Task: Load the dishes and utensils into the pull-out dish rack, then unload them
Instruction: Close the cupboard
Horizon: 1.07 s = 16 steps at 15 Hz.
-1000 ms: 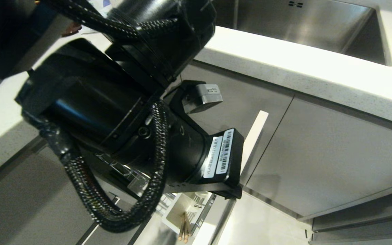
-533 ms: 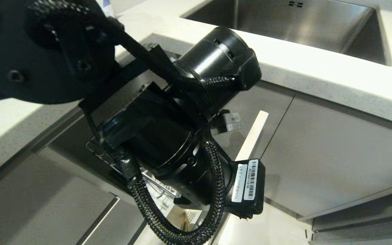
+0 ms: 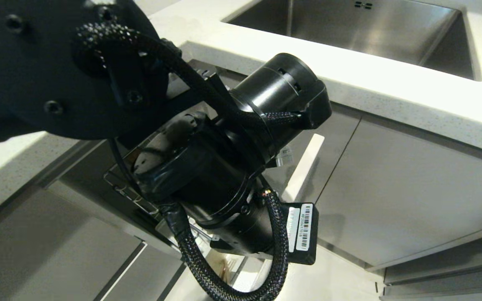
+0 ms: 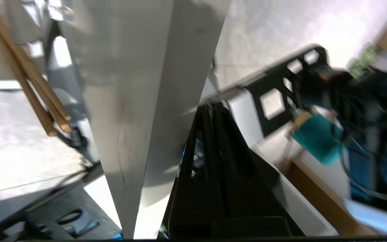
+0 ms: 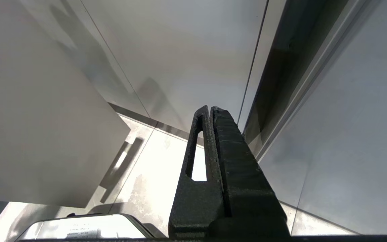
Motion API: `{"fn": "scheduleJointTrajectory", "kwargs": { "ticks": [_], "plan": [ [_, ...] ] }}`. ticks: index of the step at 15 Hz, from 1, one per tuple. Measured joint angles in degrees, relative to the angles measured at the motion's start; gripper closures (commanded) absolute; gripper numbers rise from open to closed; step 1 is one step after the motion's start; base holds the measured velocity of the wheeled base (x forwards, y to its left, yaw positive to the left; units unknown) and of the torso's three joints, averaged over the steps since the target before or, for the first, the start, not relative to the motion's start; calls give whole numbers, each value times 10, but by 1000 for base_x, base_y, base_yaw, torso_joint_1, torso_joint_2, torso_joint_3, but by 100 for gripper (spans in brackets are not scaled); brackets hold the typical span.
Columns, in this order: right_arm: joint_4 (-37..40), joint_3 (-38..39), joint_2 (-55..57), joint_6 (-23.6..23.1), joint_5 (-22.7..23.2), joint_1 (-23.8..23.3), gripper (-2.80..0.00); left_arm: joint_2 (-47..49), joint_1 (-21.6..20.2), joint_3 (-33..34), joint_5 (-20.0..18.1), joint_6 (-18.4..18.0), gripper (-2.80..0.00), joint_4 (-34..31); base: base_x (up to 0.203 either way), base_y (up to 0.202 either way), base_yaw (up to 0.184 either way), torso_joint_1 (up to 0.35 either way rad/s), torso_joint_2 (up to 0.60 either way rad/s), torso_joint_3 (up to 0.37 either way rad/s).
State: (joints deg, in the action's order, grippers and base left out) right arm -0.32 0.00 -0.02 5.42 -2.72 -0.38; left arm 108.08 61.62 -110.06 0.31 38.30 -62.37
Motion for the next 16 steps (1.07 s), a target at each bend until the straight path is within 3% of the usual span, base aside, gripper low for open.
{"fn": "scheduleJointTrajectory", "kwargs": {
  "ticks": [9, 16],
  "plan": [
    [0, 0, 0, 0, 0, 0, 0, -3, -17, -7, 161, -3, 0, -52, 0, 0, 0, 0, 0, 0],
    [0, 0, 0, 0, 0, 0, 0, -13, -81, -6, 280, -15, 0, -69, 0, 0, 0, 0, 0, 0]
  ]
}}
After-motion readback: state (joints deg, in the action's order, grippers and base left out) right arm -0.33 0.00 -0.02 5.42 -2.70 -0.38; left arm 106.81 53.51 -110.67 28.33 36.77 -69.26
